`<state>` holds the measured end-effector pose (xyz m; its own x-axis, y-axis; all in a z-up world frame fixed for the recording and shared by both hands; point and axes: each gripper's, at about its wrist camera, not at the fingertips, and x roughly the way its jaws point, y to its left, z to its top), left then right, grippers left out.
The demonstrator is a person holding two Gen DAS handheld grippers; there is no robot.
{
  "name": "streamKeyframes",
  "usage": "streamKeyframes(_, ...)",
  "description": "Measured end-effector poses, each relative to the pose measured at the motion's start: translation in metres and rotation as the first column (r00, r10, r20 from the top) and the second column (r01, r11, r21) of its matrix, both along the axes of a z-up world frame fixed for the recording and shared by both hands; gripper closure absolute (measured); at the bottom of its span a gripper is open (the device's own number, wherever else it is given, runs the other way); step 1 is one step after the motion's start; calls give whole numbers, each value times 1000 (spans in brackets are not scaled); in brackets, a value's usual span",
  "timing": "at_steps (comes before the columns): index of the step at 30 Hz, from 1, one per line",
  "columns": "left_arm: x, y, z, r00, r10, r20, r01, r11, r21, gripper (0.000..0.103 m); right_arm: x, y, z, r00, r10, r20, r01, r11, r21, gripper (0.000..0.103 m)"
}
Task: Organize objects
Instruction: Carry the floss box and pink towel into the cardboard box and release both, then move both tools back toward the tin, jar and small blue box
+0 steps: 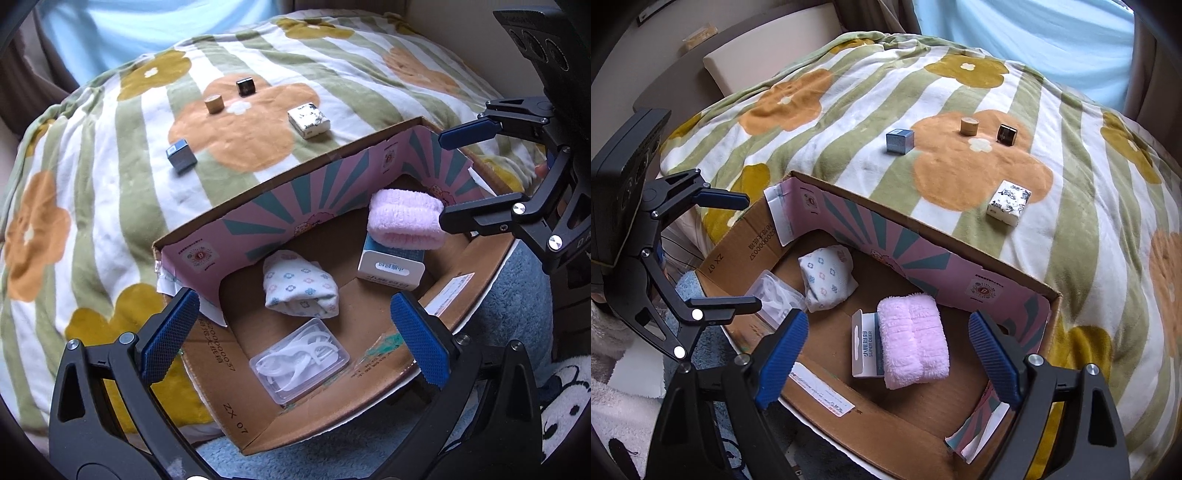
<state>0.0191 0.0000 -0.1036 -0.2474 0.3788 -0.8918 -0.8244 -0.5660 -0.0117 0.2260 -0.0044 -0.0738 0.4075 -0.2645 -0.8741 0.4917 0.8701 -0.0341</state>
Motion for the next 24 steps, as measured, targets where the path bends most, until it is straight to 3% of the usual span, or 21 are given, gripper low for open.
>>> streamKeyframes(15, -15, -6, 26, 1000, 21, -12, -21, 998, 61, 0, 7, 3, 19, 999, 34, 32, -31, 996, -85, 16)
streamKeyframes(24, -61, -17, 77, 992, 97, -85, -84, 985, 150, 0, 18, -1, 70, 990, 51, 129, -10, 955, -295, 16)
